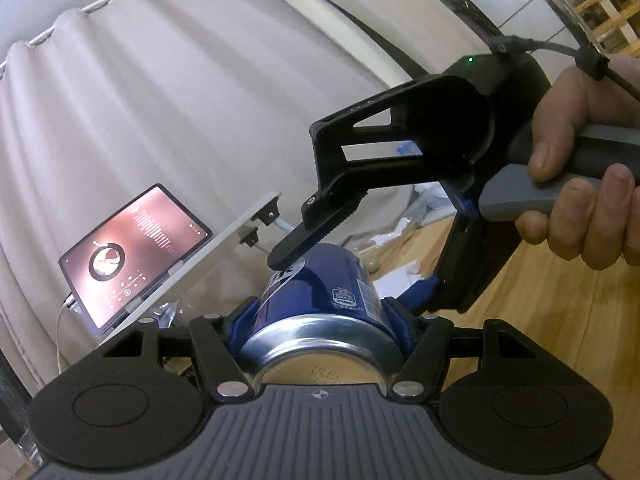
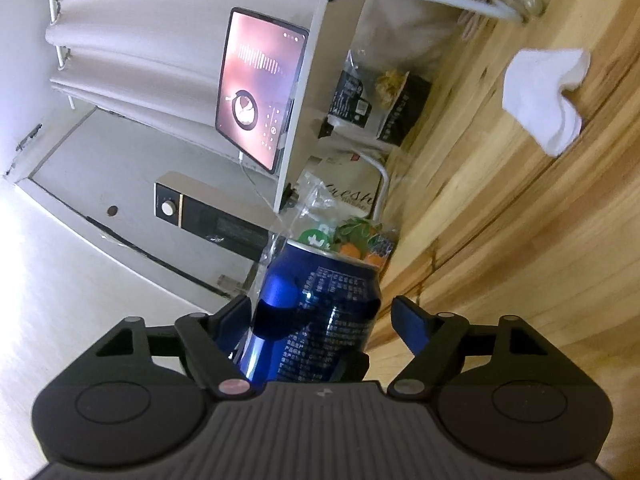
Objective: Clean container
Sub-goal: 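Grasp the can with the right gripper and rotate it within the left gripper, then release the can and grasp the white tissue with the right gripper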
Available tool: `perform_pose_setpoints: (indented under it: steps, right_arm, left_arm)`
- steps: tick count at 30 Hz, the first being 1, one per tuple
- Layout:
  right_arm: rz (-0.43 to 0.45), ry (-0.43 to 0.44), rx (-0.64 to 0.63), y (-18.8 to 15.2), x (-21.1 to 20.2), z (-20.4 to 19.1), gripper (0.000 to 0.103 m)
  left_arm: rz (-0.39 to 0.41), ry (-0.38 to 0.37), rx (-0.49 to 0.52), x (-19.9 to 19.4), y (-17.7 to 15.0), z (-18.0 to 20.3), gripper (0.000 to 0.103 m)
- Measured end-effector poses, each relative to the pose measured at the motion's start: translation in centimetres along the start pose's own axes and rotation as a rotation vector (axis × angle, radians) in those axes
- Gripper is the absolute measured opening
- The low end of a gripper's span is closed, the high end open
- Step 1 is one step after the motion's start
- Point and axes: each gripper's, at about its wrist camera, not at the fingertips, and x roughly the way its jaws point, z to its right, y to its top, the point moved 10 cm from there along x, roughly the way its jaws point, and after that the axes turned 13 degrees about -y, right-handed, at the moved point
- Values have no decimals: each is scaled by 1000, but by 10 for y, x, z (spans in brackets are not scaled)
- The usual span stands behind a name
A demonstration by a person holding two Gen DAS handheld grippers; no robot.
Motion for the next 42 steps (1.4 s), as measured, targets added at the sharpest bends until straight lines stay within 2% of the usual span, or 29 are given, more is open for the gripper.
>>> perform_pose_setpoints:
  steps: [4, 5, 6, 7, 10, 14, 16, 19, 21, 25, 28, 30, 33, 35, 37, 38, 39, 40, 42]
  right_arm:
    - [-36, 39, 60, -4, 7, 4, 80]
    - [-43, 47, 62, -5, 8, 4, 76]
    - [-43, 56, 57, -6, 8, 2, 70]
    - [-38, 62, 42, -6, 7, 0, 70]
    - [14, 69, -72, -7, 1, -14, 68]
    - [46, 168, -30, -3, -5, -16, 68]
    - [44, 229, -7, -2, -9, -17, 68]
    - [52, 326, -2, -4, -17, -23, 68]
    - [65, 366, 8, -5, -21, -24, 68]
    - [62, 374, 18, -5, -22, -23, 69]
    - [56, 354, 25, -4, -20, -22, 72]
    - [78, 276, -13, 0, -20, -19, 83]
    - [141, 106, -134, 18, -26, -14, 84]
    - [180, -165, -292, 38, -23, -5, 84]
    - [216, -494, -529, 59, -18, 3, 81]
    - [225, -620, -666, 67, -13, 5, 72]
    - [233, -720, -789, 74, -8, 7, 67]
    - [235, -792, -873, 82, -2, 9, 67]
    - [206, -858, -953, 94, 11, 16, 59]
  left_arm:
    - [-12, 20, 82, 3, -1, 8, 68]
    - [-15, 24, 94, 4, -2, 9, 68]
    - [-13, 25, 85, 4, -2, 8, 68]
    - [-5, 20, 51, 3, -2, 6, 69]
    - [46, -31, -166, -2, 0, -10, 70]
    - [173, -150, -536, -10, 4, -39, 70]
    - [241, -207, -648, -14, 6, -47, 70]
    - [320, -273, -754, -19, 9, -54, 70]
    - [328, -279, -766, -19, 9, -54, 69]
    - [324, -279, -775, -20, 8, -54, 67]
    - [278, -230, -749, -18, 3, -54, 67]
    - [216, -166, -709, -10, -5, -59, 67]
    - [104, -72, -623, 2, -21, -64, 67]
    - [30, -51, -595, 14, -33, -62, 67]
    - [1, -48, -591, 21, -38, -61, 67]
    - [-7, -48, -592, 23, -40, -60, 68]
    - [-5, -39, -588, 24, -40, -60, 68]
    - [1, -31, -579, 24, -39, -61, 68]
    - [-13, -39, -569, 27, -39, -59, 68]
